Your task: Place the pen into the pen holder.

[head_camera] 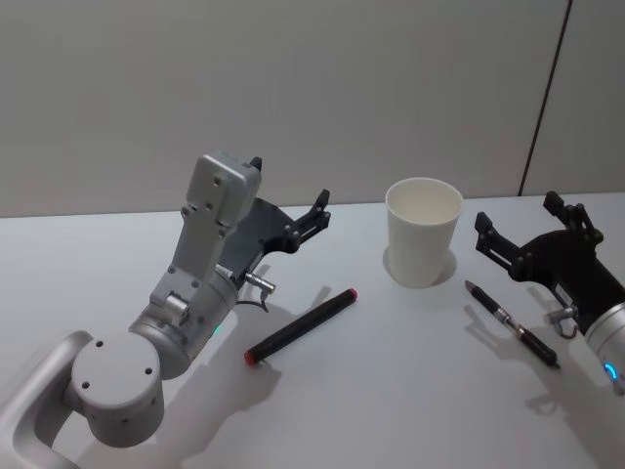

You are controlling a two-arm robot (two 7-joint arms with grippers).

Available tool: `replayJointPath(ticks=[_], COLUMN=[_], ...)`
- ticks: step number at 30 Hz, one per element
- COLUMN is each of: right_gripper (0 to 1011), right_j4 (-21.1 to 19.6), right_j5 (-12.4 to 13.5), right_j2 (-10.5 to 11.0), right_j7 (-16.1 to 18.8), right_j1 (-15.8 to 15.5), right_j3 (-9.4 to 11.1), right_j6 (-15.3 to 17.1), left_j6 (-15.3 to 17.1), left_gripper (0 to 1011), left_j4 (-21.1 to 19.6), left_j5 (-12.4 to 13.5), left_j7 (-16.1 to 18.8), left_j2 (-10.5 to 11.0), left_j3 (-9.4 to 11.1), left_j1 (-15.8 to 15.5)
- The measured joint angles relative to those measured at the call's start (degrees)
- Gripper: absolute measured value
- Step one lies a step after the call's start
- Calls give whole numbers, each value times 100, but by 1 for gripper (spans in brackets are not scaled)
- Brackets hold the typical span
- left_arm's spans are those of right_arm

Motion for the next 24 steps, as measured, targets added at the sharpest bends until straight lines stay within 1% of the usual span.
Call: replayJointPath(ticks=[24], right_gripper=[1001], right_j4=[0], right_j5=[0], right_j2=[0], right_j7=[0], right_j1=[0], right_j3=[0], right_j6=[0], left_j6=[0], left_gripper=[1001], left_j4=[0], left_j5=[0], left_j7=[0], left_j2=[0], left_j3=[0], left_j1=[0])
